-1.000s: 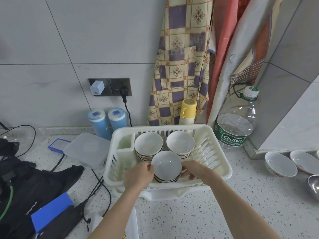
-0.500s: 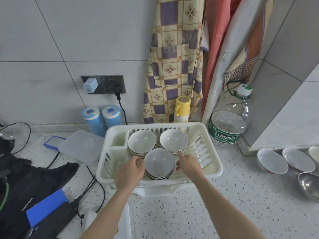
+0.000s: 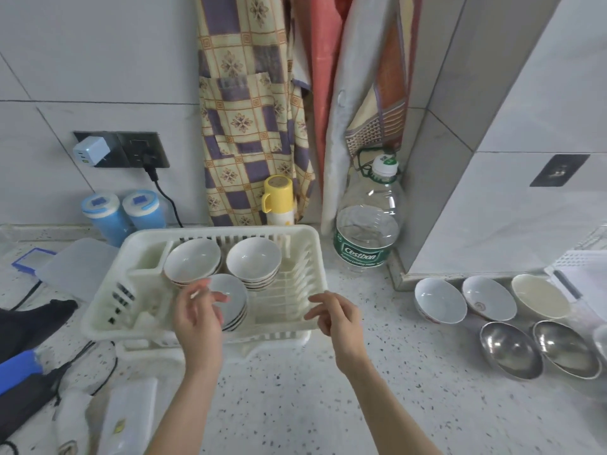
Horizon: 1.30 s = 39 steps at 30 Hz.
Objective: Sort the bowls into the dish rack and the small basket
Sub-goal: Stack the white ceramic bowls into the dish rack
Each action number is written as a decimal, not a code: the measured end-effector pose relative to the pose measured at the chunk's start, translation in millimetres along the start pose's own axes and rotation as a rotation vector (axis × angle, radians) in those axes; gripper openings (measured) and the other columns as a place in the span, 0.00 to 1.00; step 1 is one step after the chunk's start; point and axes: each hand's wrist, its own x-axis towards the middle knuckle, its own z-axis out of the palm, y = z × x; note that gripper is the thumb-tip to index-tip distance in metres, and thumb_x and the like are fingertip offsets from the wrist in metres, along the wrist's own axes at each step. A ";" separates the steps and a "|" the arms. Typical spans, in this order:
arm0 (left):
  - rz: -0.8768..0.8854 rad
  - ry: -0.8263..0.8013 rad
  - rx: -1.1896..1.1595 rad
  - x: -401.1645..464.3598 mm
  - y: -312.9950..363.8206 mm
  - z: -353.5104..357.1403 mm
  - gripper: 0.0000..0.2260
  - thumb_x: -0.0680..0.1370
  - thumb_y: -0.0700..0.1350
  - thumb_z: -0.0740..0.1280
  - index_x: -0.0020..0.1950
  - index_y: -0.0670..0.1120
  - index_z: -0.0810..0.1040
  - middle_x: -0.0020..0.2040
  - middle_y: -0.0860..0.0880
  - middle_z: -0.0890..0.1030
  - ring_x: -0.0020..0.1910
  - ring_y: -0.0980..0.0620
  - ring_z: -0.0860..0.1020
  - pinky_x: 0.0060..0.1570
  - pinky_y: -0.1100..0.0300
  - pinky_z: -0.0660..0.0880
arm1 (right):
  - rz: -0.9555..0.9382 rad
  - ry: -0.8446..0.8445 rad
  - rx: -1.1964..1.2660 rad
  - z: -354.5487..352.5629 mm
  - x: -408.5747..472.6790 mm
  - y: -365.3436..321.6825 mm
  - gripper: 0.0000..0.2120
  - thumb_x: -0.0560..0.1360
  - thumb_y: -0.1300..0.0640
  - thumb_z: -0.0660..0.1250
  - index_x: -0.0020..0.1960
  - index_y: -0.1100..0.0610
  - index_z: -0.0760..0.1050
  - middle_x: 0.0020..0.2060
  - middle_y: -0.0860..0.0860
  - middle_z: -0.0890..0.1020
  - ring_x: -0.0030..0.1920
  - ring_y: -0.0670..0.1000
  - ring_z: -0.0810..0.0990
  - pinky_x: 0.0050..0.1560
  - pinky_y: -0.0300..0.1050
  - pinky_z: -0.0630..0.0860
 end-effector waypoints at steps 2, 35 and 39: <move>-0.017 -0.057 -0.022 -35.0 -3.0 31.0 0.08 0.76 0.47 0.63 0.42 0.58 0.79 0.31 0.52 0.80 0.24 0.58 0.68 0.25 0.68 0.67 | 0.023 0.075 0.009 -42.1 -5.5 -1.7 0.14 0.81 0.59 0.61 0.45 0.63 0.82 0.31 0.60 0.83 0.23 0.46 0.64 0.26 0.34 0.64; -0.936 -0.712 0.514 -173.0 -153.7 310.0 0.11 0.80 0.43 0.61 0.63 0.47 0.72 0.47 0.43 0.85 0.28 0.54 0.68 0.23 0.65 0.59 | 0.485 0.502 -0.801 -387.0 112.7 -29.9 0.07 0.73 0.65 0.60 0.44 0.64 0.76 0.27 0.57 0.80 0.34 0.59 0.79 0.37 0.45 0.73; -0.887 -0.727 0.532 -171.8 -154.5 309.8 0.14 0.78 0.38 0.60 0.63 0.44 0.73 0.47 0.40 0.86 0.25 0.55 0.67 0.24 0.64 0.59 | 0.498 0.510 -0.784 -383.7 119.0 -28.7 0.07 0.71 0.69 0.58 0.45 0.65 0.75 0.24 0.57 0.78 0.28 0.55 0.76 0.29 0.41 0.69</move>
